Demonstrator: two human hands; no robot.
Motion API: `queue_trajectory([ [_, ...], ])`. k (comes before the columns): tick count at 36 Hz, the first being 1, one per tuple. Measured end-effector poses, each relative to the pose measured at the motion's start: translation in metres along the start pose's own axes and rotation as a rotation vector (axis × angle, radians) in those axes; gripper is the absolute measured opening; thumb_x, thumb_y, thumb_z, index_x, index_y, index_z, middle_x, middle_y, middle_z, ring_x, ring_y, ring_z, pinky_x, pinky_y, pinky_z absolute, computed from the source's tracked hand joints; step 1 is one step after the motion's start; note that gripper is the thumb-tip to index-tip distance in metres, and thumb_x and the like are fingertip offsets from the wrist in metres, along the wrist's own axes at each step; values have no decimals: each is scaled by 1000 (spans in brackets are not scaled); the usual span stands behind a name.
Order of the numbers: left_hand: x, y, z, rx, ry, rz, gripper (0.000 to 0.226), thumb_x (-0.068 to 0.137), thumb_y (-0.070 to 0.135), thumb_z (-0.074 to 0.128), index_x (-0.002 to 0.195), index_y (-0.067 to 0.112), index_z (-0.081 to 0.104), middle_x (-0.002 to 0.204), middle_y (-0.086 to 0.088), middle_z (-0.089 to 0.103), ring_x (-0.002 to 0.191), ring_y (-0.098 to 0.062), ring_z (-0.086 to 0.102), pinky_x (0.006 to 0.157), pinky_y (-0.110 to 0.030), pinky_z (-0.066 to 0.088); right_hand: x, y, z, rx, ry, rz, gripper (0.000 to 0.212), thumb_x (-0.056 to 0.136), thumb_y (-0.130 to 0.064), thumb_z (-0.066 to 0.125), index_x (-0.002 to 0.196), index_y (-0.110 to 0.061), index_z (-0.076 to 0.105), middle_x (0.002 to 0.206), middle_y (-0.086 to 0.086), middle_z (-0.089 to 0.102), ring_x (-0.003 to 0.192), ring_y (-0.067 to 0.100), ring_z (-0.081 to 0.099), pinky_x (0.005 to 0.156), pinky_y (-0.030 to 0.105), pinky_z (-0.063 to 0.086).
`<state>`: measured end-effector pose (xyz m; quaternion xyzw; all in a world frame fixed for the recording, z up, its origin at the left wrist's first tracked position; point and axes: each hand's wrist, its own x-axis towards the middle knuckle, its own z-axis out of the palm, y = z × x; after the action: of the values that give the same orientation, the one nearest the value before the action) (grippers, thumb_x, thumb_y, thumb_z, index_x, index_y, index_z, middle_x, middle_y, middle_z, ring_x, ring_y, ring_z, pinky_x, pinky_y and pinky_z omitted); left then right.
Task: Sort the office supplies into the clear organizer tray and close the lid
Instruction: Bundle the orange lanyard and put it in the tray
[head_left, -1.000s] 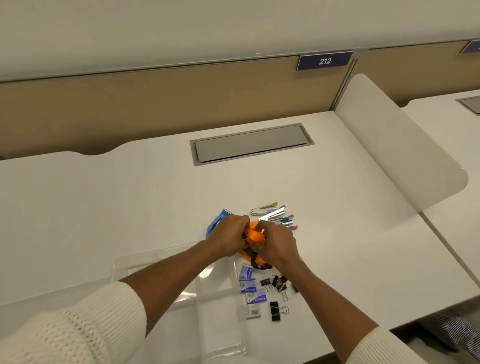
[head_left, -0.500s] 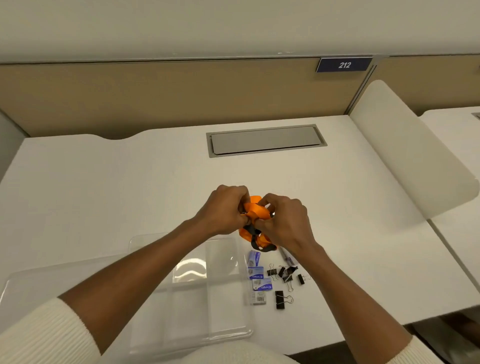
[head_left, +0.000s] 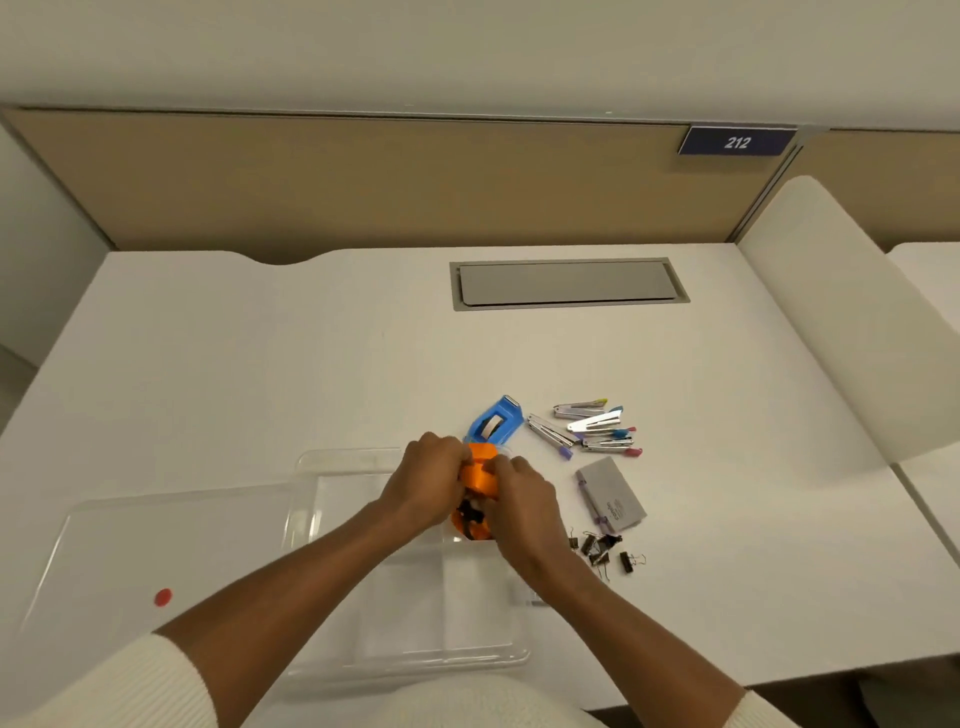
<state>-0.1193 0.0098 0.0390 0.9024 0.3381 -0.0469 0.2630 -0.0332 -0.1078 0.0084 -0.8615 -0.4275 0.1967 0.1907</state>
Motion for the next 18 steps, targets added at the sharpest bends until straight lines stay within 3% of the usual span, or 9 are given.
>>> queue_trajectory([
  [3, -4, -1, 10, 87, -77, 56, 17, 89, 16, 58, 93, 19, 74, 92, -6, 74, 82, -20, 67, 67, -27, 43, -5, 3, 2, -53, -106, -92, 40, 97, -27, 63, 134, -17, 50, 120, 9, 62, 98, 22, 66, 76, 23, 48],
  [5, -3, 0, 11, 127, -113, 79, 13, 93, 18, 60, 99, 19, 72, 99, -7, 74, 85, -21, 67, 68, -26, 40, -7, 4, -1, -101, -152, -130, 52, 96, -25, 66, 143, -17, 44, 133, 9, 59, 108, 23, 65, 88, 28, 51],
  [7, 1, 2, 12, 138, -137, 99, 17, 95, 22, 63, 111, 17, 69, 109, -8, 71, 95, -22, 67, 74, -27, 46, -10, 4, -8, -149, -143, -141, 64, 94, -23, 69, 149, -19, 37, 139, 8, 56, 110, 25, 64, 92, 34, 53],
  [9, 4, 3, 11, 158, -169, 122, 31, 95, 28, 67, 124, 17, 63, 119, -7, 66, 104, -22, 65, 85, -29, 49, -13, 6, -14, -188, -101, -147, 68, 92, -18, 69, 151, -20, 36, 136, 8, 56, 105, 26, 65, 87, 37, 55],
  [13, 6, 6, 3, 252, -131, 129, 36, 89, 35, 74, 122, 22, 64, 116, -4, 65, 100, -20, 64, 77, -27, 45, -15, 12, -18, -173, -83, -123, 43, 95, -17, 65, 135, -21, 52, 120, 4, 63, 98, 21, 62, 84, 34, 54],
  [15, 7, 6, -1, 262, -67, 130, 38, 87, 40, 75, 120, 23, 64, 114, -2, 62, 95, -18, 63, 74, -26, 45, -16, 14, -15, -150, -84, -116, 35, 97, -19, 66, 131, -20, 57, 122, 3, 64, 102, 19, 61, 87, 33, 53],
  [18, 9, 3, 1, 184, -39, 174, 51, 84, 39, 79, 128, 24, 58, 126, 1, 55, 102, -17, 62, 85, -28, 54, -19, 15, -7, -183, -44, -180, 32, 99, -18, 62, 131, -18, 59, 129, 3, 63, 108, 21, 56, 85, 33, 53],
])
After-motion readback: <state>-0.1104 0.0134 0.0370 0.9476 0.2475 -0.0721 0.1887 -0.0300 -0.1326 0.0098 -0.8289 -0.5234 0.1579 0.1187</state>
